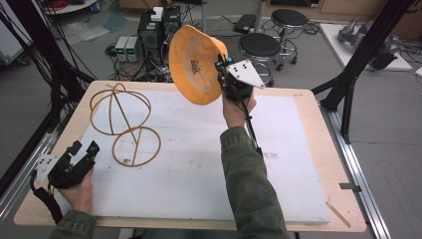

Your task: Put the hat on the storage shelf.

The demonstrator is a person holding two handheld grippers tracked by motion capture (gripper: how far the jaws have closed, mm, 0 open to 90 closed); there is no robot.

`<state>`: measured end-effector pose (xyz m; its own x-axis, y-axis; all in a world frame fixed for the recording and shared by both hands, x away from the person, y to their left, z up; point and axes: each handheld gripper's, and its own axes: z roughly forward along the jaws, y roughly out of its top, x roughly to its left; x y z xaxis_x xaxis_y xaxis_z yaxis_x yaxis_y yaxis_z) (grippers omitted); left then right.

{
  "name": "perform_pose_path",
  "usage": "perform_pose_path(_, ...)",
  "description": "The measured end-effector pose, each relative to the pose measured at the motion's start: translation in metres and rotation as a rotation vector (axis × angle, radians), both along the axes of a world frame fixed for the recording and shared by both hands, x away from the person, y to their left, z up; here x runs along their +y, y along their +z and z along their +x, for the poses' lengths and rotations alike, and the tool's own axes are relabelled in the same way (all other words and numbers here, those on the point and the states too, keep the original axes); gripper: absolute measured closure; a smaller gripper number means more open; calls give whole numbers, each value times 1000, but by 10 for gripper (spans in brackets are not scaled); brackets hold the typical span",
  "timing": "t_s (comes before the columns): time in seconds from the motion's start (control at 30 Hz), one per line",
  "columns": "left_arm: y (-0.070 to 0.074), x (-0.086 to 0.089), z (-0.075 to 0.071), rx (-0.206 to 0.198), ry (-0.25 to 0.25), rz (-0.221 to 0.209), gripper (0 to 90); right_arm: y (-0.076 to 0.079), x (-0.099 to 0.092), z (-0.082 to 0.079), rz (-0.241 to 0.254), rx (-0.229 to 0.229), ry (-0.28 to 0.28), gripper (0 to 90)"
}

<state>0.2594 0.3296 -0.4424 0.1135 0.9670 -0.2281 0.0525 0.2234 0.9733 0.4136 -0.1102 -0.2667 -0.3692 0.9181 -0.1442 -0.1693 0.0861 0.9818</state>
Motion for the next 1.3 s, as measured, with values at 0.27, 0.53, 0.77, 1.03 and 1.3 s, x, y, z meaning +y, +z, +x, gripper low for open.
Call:
perform_pose_path(0.27,0,1,0,-1,3,-7,378,6,17,0,-19,-3,8,866)
perform_pose_path(0.53,0,1,-1,-2,1,-9,377,15,35,-2,-14,-23,32,867)
perform_pose_path(0.77,0,1,0,-4,0,-17,378,17,47,-4,-14,-38,32,866)
perform_pose_path(1.03,0,2,0,0,-1,-27,377,14,62,-6,-17,-42,44,866)
perform_pose_path(1.3,0,3,0,-1,0,-32,378,11,85,-12,-31,-49,93,866)
